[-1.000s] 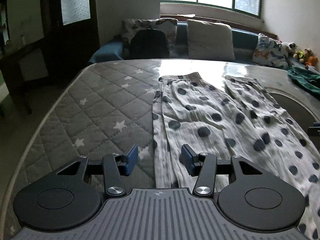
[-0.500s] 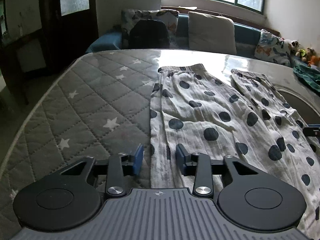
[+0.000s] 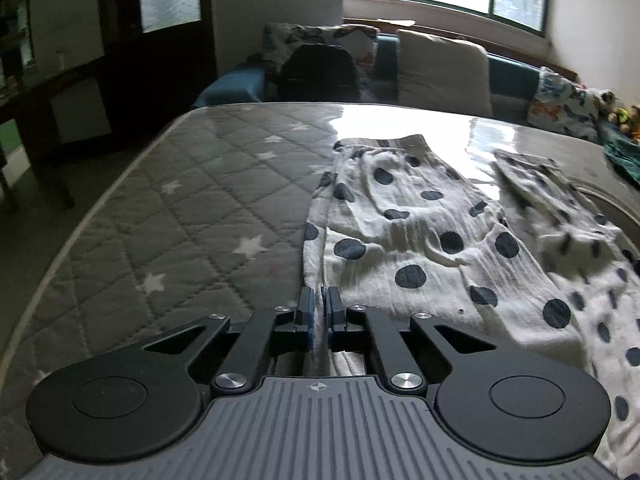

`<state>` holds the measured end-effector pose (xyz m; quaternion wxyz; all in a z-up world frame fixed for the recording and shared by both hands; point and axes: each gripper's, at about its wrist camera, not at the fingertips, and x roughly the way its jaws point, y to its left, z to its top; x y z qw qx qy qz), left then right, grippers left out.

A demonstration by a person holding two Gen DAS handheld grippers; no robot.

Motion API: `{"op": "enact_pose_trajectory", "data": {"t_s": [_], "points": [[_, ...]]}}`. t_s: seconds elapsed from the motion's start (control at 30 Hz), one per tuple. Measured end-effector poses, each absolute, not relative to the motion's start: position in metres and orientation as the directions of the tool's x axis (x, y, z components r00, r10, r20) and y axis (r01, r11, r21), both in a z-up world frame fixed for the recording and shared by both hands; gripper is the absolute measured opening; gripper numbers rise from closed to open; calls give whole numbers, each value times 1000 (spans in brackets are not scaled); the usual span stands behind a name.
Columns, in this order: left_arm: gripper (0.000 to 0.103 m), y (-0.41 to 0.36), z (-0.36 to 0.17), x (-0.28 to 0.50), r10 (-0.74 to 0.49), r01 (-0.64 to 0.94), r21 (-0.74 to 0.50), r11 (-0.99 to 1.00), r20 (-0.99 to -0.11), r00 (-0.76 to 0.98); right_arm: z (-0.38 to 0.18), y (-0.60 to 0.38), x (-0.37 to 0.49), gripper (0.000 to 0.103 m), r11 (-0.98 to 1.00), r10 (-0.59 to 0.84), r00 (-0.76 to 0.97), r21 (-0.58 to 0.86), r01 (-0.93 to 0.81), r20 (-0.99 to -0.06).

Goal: Fold clothes

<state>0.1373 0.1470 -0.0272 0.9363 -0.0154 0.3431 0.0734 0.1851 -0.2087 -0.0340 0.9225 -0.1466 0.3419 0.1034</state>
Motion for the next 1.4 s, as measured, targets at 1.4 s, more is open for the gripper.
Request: {"op": "enact_pose_trajectory", "data": {"t_s": [1.4], "points": [[29,81,2,-19,-207,300,15,954,-689,694,7,-201,-4,27,713,363,471,-86,-696,-804]]}}
